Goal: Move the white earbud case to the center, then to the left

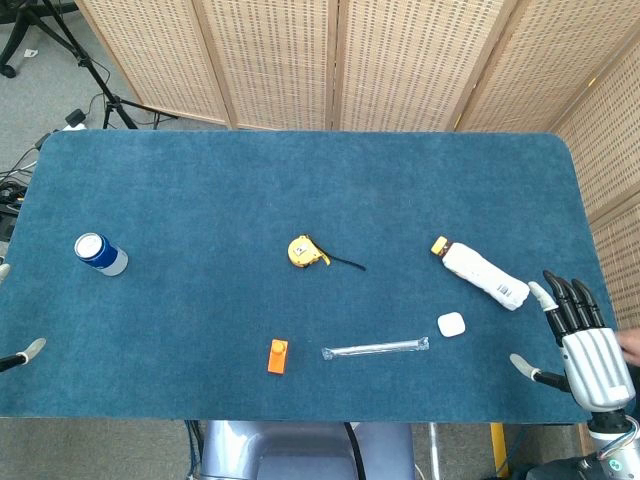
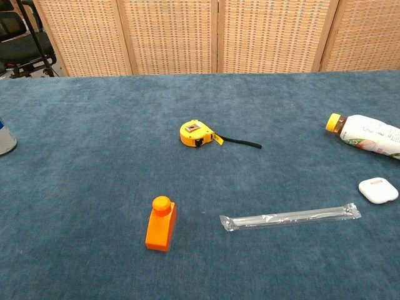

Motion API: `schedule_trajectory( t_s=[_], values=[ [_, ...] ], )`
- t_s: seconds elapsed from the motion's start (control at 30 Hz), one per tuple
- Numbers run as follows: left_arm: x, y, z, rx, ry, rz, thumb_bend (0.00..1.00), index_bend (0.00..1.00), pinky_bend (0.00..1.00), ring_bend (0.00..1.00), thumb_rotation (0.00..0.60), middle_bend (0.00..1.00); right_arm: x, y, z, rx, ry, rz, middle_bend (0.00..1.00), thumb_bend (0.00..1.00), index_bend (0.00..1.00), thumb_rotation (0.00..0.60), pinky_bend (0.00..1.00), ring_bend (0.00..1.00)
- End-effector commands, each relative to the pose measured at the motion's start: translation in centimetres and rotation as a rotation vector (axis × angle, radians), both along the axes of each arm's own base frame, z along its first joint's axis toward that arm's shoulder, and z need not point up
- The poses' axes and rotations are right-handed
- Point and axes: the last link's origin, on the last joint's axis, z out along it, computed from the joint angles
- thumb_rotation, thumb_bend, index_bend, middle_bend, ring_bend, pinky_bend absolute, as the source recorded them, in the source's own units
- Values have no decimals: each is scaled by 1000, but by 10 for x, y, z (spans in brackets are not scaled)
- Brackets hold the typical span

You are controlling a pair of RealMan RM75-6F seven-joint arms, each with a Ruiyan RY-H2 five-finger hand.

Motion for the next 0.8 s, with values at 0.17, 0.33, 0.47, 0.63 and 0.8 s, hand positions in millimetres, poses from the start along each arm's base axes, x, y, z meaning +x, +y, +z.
schedule_trajectory(
  t_s=[0.17, 0.33, 0.47, 0.63, 0.8],
  values=[
    [-2, 0, 1, 2, -5, 3, 0, 0, 0, 0, 600, 0, 0, 1, -1, -2, 1, 0, 0, 0, 0, 600, 0, 0],
    [-1, 0, 1, 5, -3, 2, 0, 0, 0, 0, 600, 0, 0, 0, -5, 15, 9, -1, 0, 0, 0, 600, 0, 0],
    [-1, 1, 2, 7, -6, 0, 0, 0, 0, 0, 600, 0, 1, -10, -17, 83, 49, 23, 0, 0, 11, 600, 0, 0],
    [-2, 5, 2, 8, -3, 11, 0, 0, 0, 0, 600, 0, 6, -40, -36, 201, 138, 100, 0, 0, 127, 600, 0, 0],
    [-3, 8, 1, 9, 1, 28, 0, 0, 0, 0, 600, 0, 12, -75, -56, 331, 181, 144, 0, 93, 232, 600, 0, 0]
  ],
)
